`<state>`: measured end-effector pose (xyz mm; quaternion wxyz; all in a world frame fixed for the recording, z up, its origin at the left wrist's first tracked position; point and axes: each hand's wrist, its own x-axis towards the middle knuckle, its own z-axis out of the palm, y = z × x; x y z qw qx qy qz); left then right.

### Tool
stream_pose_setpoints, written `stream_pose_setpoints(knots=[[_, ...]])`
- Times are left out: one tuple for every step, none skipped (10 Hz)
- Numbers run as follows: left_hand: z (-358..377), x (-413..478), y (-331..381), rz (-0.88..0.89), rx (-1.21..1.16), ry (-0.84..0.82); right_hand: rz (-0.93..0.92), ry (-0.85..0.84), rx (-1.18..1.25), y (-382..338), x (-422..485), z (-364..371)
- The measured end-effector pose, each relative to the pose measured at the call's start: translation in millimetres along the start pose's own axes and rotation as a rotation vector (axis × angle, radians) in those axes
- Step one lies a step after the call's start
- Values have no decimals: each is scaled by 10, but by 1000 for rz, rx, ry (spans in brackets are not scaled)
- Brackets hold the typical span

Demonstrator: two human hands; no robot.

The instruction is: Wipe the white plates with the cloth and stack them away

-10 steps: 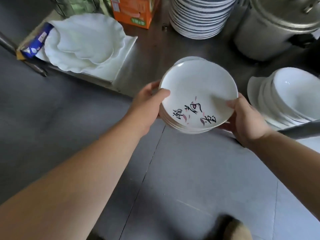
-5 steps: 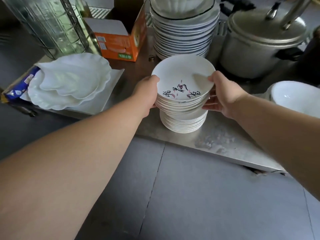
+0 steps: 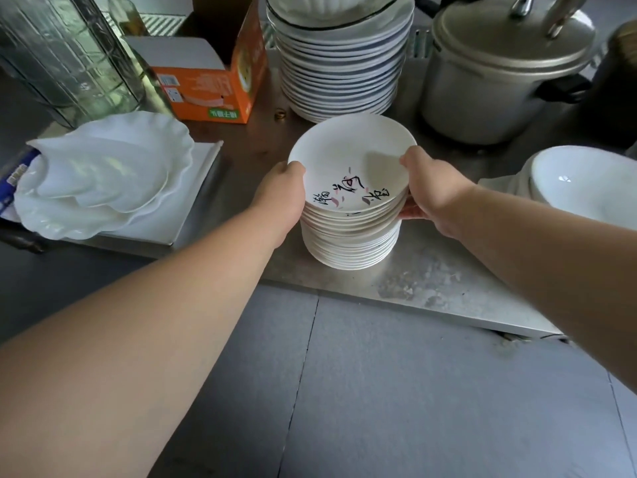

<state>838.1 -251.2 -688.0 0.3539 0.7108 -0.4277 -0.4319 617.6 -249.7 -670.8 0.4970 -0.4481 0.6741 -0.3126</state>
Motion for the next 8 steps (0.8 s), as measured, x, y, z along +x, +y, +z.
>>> stream_pose_setpoints(knots=[[27, 6, -20, -5, -9, -9, -40, 35, -74, 60, -2, -10], [27, 11, -24, -16, -4, -22, -37, 11, -84, 137, -35, -6], [37, 24, -51, -19, -18, -15, -37, 2, -24, 220, -5, 2], [25, 49, -58, -24, -51, -31, -32, 5, 56, 311, 48, 42], [11, 53, -33, -28, -80, -55, -21, -31, 85, 412, 7, 51], [-13, -41, 0, -83, -133, -94, -50, -46, 114, 378, -132, 32], [-45, -355, -40, -73, -12, -97, 12, -23, 19, 351, -472, 8], [-327, -851, -266, 40, 189, -135, 115, -67, -157, 466, -1057, -77]])
